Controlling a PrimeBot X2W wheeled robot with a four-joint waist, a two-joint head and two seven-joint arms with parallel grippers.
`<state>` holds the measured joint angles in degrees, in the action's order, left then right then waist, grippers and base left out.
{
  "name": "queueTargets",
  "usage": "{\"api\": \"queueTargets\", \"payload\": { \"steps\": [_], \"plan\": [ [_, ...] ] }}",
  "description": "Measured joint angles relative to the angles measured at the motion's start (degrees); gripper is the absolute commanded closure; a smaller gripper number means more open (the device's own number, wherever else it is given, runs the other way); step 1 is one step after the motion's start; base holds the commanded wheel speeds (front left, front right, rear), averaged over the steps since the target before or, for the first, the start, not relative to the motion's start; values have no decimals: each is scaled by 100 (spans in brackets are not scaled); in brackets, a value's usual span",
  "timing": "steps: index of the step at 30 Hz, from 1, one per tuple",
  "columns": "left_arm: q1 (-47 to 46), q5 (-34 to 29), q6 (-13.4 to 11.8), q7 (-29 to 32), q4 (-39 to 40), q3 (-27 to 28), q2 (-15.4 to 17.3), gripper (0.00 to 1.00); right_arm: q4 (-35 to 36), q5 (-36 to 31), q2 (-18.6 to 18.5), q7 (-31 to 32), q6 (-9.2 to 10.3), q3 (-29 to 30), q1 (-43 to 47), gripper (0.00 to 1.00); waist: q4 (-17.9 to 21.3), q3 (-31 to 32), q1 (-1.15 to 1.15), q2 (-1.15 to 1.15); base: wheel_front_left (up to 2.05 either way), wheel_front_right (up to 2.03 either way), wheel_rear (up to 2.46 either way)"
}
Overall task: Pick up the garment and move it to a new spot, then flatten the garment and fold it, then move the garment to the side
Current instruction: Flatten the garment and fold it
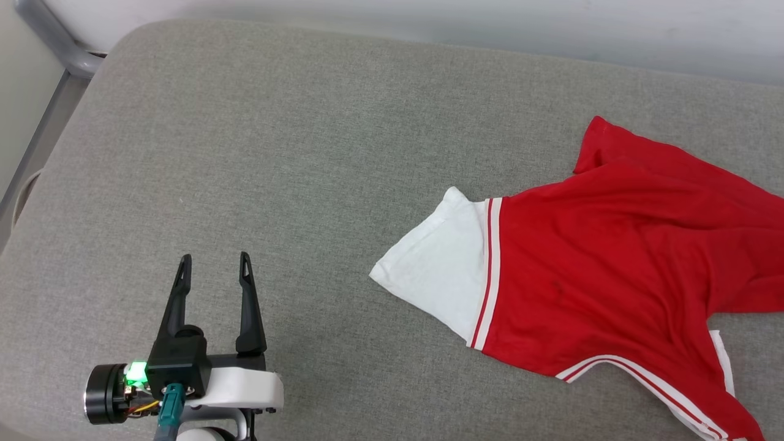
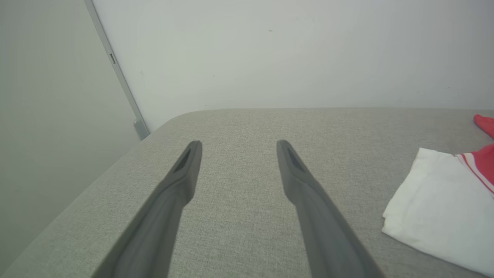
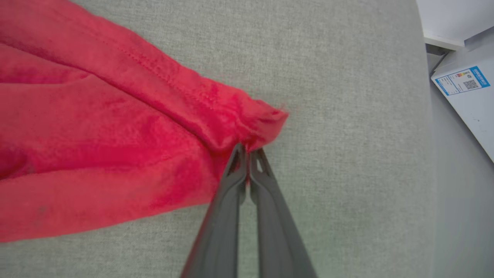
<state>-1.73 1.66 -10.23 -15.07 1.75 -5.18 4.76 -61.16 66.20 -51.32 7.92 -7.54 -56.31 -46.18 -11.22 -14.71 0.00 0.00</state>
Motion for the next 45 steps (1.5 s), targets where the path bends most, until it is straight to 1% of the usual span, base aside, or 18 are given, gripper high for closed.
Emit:
{"api": "queueTargets", "payload": {
  "steps": [1,2,8,10,12,14,15,16,18,21,24,27,31,35,38,40,43,45],
  "plan": [
    [0,0,0,0,-12,3,-1,0,-18,24,54,-20,0,12,29,100,0,7,0,0,0,0,0],
    [1,-9,0,0,-52,23,-2,0,-56,54,187,-352,0,100,23,0,25,61,0,0,0,0,0],
    [58,-30,19,0,-120,65,31,0,46,-193,313,-1547,0,236,-230,0,124,287,0,0,0,0,0],
    [92,-33,52,0,-148,92,64,0,79,-408,344,-1994,0,247,-284,0,171,376,0,0,0,0,0],
    [136,-32,66,0,-163,125,98,0,125,-641,397,-2213,1,313,-374,0,227,467,0,0,0,0,0],
    [154,-30,87,0,-170,148,137,0,265,-929,495,-2283,1,548,-467,0,290,553,0,0,0,0,0],
    [167,26,164,0,-172,199,186,0,974,-1605,594,-2295,1,1494,-563,0,412,650,0,0,0,0,0],
    [173,38,179,0,-177,212,210,0,1243,-1861,667,-2297,1,1903,-454,0,450,681,0,0,0,0,0],
    [175,69,255,0,-182,232,253,0,1784,-2441,889,-2298,1,2730,105,0,523,747,-1,0,0,0,0],
    [166,73,356,0,-210,267,372,0,2687,-3309,1435,-2295,1,3980,1218,0,638,827,-1,0,0,0,0],
    [134,126,433,0,-245,323,447,0,3657,-4142,2111,-2299,1,5002,2265,0,755,889,0,0,0,0,0],
    [66,216,571,0,-308,344,519,0,4517,-4741,2709,-2297,1,5654,3128,0,852,948,-1,0,0,0,0],
    [-220,271,834,0,-481,296,688,0,5479,-5156,3285,-2090,1,6076,3867,0,929,1017,-1,0,0,0,0],
    [-788,497,1284,361,-647,183,900,0,6254,-5395,3715,-1840,1,6261,4420,0,972,1045,-1,0,0,0,0],
    [-1276,695,1578,972,-808,3,1126,0,6628,-5488,3968,-1673,2,6243,4705,0,1023,1042,-1,0,0,0,0],
    [-1598,987,1688,1585,-943,-192,1237,0,6773,-5528,4103,-1585,1,6199,4843,0,1063,1030,-1,0,0,0,0],
    [-2042,1454,1750,2356,-1044,-575,1463,0,6879,-5564,4211,-1515,2,6117,4945,0,1131,992,0,0,0,0,0],
    [-2286,1913,1757,3011,-1082,-1059,1696,0,6881,-5562,4233,-1492,2,6087,4968,0,1184,960,0,0,0,0,0]
  ]
}}
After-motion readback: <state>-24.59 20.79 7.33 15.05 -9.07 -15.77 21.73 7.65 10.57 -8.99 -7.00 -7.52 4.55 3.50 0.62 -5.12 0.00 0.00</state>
